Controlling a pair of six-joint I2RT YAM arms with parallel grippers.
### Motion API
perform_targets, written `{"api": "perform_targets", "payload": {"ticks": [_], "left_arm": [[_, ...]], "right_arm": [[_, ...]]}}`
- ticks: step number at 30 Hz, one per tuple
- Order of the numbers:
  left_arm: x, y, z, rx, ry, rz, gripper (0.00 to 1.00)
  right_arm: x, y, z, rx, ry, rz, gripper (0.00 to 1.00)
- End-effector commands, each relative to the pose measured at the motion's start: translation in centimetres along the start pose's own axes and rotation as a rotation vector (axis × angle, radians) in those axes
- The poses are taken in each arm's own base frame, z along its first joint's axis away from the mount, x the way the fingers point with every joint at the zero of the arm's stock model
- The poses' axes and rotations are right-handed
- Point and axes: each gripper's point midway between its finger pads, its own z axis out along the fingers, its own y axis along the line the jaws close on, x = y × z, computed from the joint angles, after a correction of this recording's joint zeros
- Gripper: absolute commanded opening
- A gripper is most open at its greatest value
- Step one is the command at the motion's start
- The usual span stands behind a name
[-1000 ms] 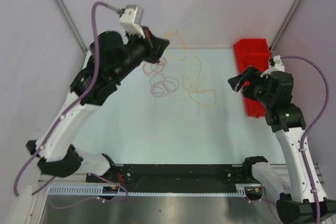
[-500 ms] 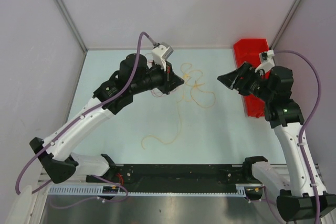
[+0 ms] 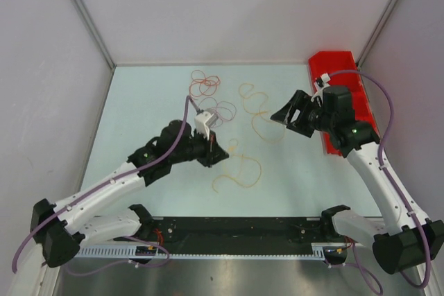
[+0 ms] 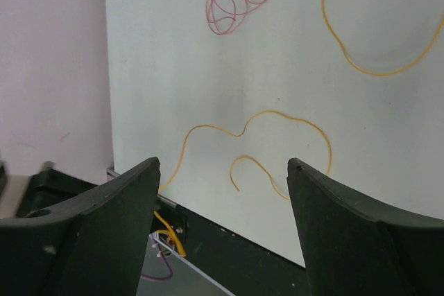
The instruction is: Untangle the cables
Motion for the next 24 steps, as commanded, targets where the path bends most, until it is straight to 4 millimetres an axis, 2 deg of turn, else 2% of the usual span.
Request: {"api": "perform_targets", "payload": {"ticks": [1, 5, 9, 12, 14, 16, 18, 19, 21, 22, 24], "left_arm": [[5.6, 1.2, 1.2, -0.017, 0.048, -0.133, 0.0], [9.3, 3.2, 2.5, -0.104, 0.103, -0.17, 0.0], [11.0, 3.9, 3.8, -0.137, 0.162, -0.159, 0.0], [11.0, 3.0, 4.8, -0.112, 0.173, -0.154, 0.01], [10.6, 2.0, 6.0, -0.083, 0.175, -0.154, 0.0], [10.6, 1.3, 7.3, -0.078, 0.199, -0.152, 0.0], [9.7, 0.8, 8.5, -0.074, 0.181, -0.159, 0.04], [9.7, 1.0, 9.5, -0.089, 0.195, -0.165, 0.1], [10.1, 1.5, 10.0, -0.124, 0.229, -0.169, 0.23], [9.4, 1.3, 10.4, -0.123, 0.225, -0.159, 0.37], [9.6, 1.4, 10.3, -0.137, 0.247, -0.158, 0.54]], "right_arm": [[0.3, -0.9, -0.4, 0.085, -0.002, -0.009, 0.79], [2.8, -2.1, 1.1, 0.142, 0.086, -0.016, 0.8], [5.8, -2.5, 2.8, 0.179, 0.18, -0.039, 0.8], [7.4, -2.6, 3.6, 0.203, 0.213, -0.061, 0.8], [7.4, -2.8, 3.7, 0.217, 0.203, -0.065, 0.8], [6.8, -3.1, 3.4, 0.23, 0.175, -0.07, 0.8], [5.7, -3.7, 3.0, 0.246, 0.142, -0.058, 0.81], [5.2, -3.8, 2.6, 0.242, 0.127, -0.058, 0.81], [4.2, -4.5, 1.9, 0.254, 0.1, -0.04, 0.81], [4.0, -5.0, 1.5, 0.266, 0.097, -0.042, 0.81], [3.3, -5.7, 0.8, 0.286, 0.079, -0.034, 0.82]]}}
